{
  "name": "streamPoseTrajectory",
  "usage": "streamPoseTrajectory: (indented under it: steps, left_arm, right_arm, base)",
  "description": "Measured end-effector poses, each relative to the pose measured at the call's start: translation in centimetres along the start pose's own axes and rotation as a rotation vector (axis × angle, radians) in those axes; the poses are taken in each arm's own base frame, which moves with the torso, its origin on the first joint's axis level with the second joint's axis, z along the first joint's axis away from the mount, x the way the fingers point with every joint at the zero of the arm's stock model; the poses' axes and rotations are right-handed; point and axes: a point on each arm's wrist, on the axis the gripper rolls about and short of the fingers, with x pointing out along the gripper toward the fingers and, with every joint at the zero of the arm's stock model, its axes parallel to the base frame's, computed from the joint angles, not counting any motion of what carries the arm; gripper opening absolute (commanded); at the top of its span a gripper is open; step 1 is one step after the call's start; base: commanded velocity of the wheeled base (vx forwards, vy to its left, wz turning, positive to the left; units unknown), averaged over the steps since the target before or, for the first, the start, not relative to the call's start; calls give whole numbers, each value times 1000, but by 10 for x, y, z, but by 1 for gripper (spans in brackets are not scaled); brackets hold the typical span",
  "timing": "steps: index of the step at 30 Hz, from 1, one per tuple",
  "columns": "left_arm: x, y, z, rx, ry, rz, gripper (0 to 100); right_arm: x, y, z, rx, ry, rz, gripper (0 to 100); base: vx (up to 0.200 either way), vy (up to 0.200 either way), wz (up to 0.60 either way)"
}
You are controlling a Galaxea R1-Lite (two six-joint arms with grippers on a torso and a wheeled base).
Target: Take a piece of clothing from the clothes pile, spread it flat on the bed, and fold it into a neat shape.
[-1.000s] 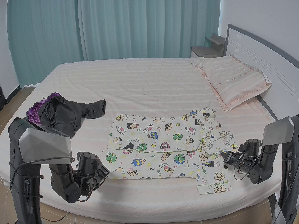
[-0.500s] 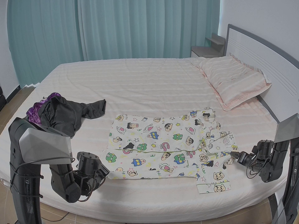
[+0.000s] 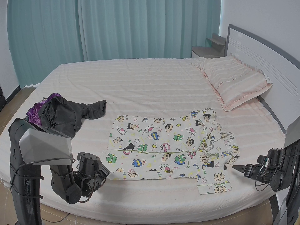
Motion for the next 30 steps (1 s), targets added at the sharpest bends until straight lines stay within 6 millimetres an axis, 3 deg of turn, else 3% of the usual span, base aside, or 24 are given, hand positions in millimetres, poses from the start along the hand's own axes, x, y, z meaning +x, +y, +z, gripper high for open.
streamPoseTrajectory:
  steps: [10,28,29,30]
  left_arm:
    - [0,0,0,0,0,-3,0]
    - [0,0,0,-1,0,-3,0]
    - [0,0,0,0,0,-3,0]
    - [0,0,0,-1,0,-3,0]
  right_arm:
    - [8,12,-38,-103,176,62,100]
    - [21,24,-52,-143,249,132,100]
    - [21,24,-52,-143,249,132,0]
    - [21,24,-52,-143,249,132,0]
  base:
    - [0,0,0]
    - [0,0,0]
    - [0,0,0]
    - [0,0,0]
